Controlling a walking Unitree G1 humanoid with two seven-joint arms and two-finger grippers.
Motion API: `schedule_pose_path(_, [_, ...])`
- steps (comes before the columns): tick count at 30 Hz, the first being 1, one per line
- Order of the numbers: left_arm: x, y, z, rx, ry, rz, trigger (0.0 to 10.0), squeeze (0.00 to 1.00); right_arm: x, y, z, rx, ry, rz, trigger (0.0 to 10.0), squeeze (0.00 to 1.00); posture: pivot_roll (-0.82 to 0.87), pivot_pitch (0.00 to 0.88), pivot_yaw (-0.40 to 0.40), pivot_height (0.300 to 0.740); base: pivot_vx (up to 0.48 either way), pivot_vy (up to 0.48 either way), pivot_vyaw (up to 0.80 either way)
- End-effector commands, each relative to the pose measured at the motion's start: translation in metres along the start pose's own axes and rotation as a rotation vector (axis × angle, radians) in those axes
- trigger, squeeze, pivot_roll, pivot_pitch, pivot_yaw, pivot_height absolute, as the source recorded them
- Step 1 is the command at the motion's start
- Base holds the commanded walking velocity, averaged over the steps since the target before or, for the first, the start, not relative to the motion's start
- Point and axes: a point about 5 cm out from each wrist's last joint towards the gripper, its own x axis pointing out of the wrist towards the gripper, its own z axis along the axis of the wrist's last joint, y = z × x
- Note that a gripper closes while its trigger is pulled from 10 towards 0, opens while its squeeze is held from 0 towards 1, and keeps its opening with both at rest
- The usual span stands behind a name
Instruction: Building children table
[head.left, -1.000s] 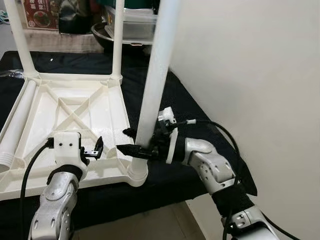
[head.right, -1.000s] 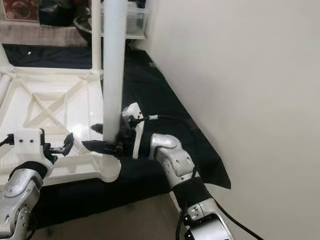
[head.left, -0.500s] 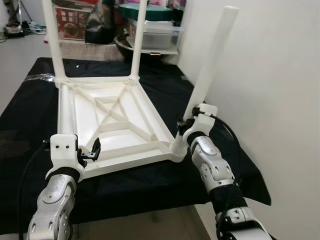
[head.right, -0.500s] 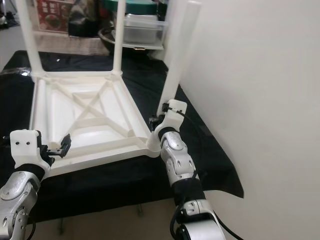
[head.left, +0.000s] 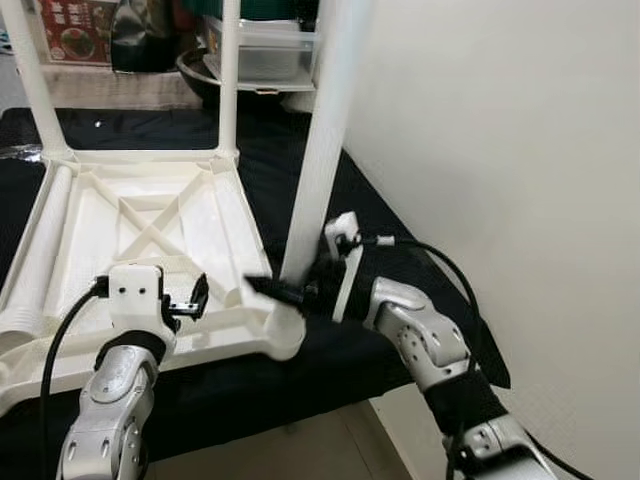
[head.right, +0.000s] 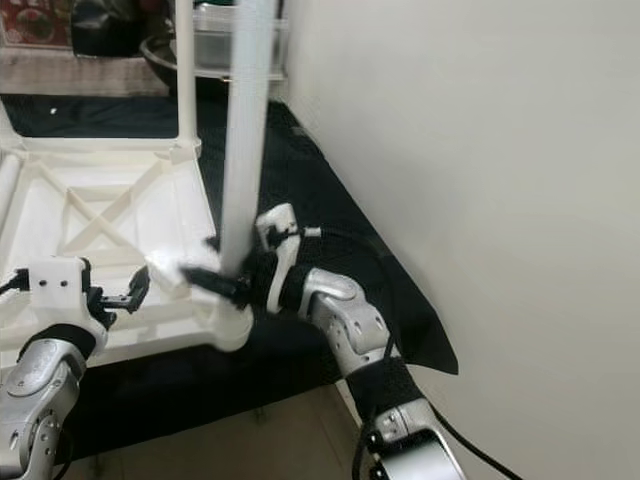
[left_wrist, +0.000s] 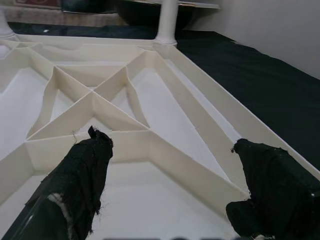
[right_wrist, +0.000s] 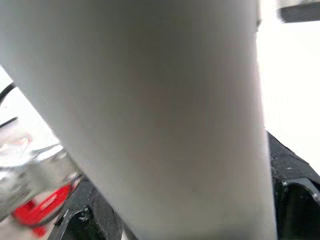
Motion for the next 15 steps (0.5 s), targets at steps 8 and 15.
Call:
schedule_pose_path(8, [-0.001, -0.002, -0.002, -0.011, 0.008, -0.012, 10.0, 0.00, -0.002, -0.046, -0.024, 0.045, 0.063, -0.611, 0.0, 0.00, 0.18, 0.000, -0.170, 0.740, 0.000, 0.000, 0.00])
schedule_pose_path(15, [-0.002, -0.002, -0.002, -0.011, 0.008, -0.014, 10.0, 0.00, -0.052, -0.075, -0.043, 0.019, 0.241, -1.249, 0.0, 0.00, 0.18, 0.000, -0.169, 0.740, 0.000, 0.000, 0.00])
